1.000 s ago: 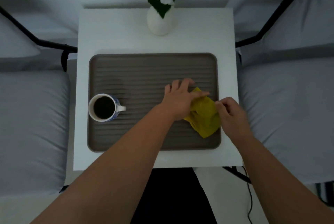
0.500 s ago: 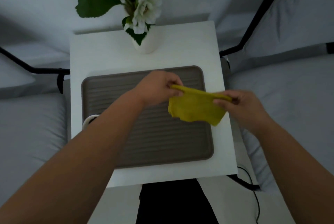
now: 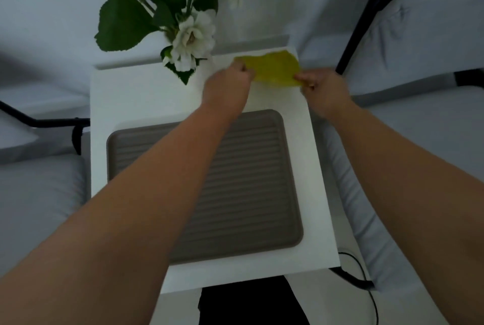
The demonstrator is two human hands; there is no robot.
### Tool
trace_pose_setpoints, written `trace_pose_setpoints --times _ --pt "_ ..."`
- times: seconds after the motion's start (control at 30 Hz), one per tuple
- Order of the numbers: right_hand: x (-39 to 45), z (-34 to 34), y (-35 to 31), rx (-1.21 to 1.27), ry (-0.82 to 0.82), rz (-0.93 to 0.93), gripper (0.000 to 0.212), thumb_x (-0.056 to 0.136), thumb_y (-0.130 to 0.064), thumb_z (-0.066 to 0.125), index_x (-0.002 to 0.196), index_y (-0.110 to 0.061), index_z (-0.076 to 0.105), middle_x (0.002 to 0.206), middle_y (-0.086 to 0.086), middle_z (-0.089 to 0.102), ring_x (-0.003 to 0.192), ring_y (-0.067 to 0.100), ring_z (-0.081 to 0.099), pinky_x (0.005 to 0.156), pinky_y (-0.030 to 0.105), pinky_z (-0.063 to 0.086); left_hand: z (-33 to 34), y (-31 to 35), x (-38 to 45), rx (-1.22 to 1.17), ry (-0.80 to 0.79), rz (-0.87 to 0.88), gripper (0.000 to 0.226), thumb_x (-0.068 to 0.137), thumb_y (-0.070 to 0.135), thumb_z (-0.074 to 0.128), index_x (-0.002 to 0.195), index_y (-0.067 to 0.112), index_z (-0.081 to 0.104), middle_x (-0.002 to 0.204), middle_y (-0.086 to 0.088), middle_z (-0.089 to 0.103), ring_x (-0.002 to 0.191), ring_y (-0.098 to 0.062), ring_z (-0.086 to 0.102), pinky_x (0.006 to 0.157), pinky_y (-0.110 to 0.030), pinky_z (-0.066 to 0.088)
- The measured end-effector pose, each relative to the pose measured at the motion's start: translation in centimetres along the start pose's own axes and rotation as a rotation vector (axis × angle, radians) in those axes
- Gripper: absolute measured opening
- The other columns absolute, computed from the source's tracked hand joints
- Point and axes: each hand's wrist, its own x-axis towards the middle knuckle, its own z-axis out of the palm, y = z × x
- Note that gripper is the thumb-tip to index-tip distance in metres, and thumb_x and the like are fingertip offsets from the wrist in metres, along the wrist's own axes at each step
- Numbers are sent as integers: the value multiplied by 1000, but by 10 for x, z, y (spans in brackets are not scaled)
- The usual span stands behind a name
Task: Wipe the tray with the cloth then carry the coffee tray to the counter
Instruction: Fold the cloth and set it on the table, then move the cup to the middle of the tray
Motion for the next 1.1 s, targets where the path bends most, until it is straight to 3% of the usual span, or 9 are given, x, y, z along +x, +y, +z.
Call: trace_pose_setpoints --times 0.1,0.17,0.27,0.37,0.53,0.73,0.93,1.0,1.1 --pt "-21 29 21 -106 -276 89 37 93 -7 51 130 -7 54 142 17 45 130 28 42 98 13 24 32 2 -29 145 -270 -30 34 87 -6 51 119 3 59 120 -16 53 101 -34 56 70 -38 40" --pt "-37 40 23 -40 -249 98 37 93 -5 50 130 -6 53 137 21 45 126 31 42 94 14 27 49 -7 -50 116 -297 -50 39 88 0 53 126 9 57 130 -13 52 108 -33 53 75 -39 43" --pt "-59 50 18 42 -49 122 40 94 -11 50 134 -12 49 132 20 46 118 29 48 94 17 30 63 -33 -85 -141 -79 -98 46 89 8 55 134 16 57 141 -11 50 117 -35 53 92 -43 47" --pt "-89 65 20 182 -13 294 42 93 -18 51 134 -19 46 125 15 50 110 25 54 100 34 42 56 -66 -128 -337 108 -106 39 91 15 56 130 12 61 134 -12 57 117 -32 57 98 -44 48" --pt "-143 87 28 172 -56 454 37 91 -28 52 127 -21 52 112 11 63 101 28 61 95 44 48 30 -128 -211 -410 222 -373 35 92 13 61 127 13 62 133 -9 55 121 -23 53 105 -30 38" --pt "-185 107 17 -24 234 295 31 86 -15 53 116 -12 58 109 22 57 99 38 53 93 46 44 21 -177 -300 -395 185 -733 34 94 13 57 127 12 60 127 -14 51 115 -28 54 97 -27 37" --pt "-188 147 -62 184 -137 102 25 88 -10 56 108 -21 65 87 -4 63 77 10 57 73 10 40 48 -178 -331 -662 143 -931 35 98 18 49 132 15 58 128 -8 61 113 -18 58 96 -27 43" --pt "-189 176 -82 282 -262 100 23 88 -13 57 105 -26 65 83 -4 65 73 8 58 78 20 48 57 -174 -334 -740 142 -923 36 97 22 49 132 20 58 128 -4 62 116 -19 59 101 -37 46" --pt "-194 215 -109 407 -408 108 24 88 -20 56 107 -32 64 87 -2 65 82 14 59 89 44 51 63 -166 -332 -773 104 -879 40 95 16 51 132 27 58 123 4 60 110 -12 59 96 -31 48"
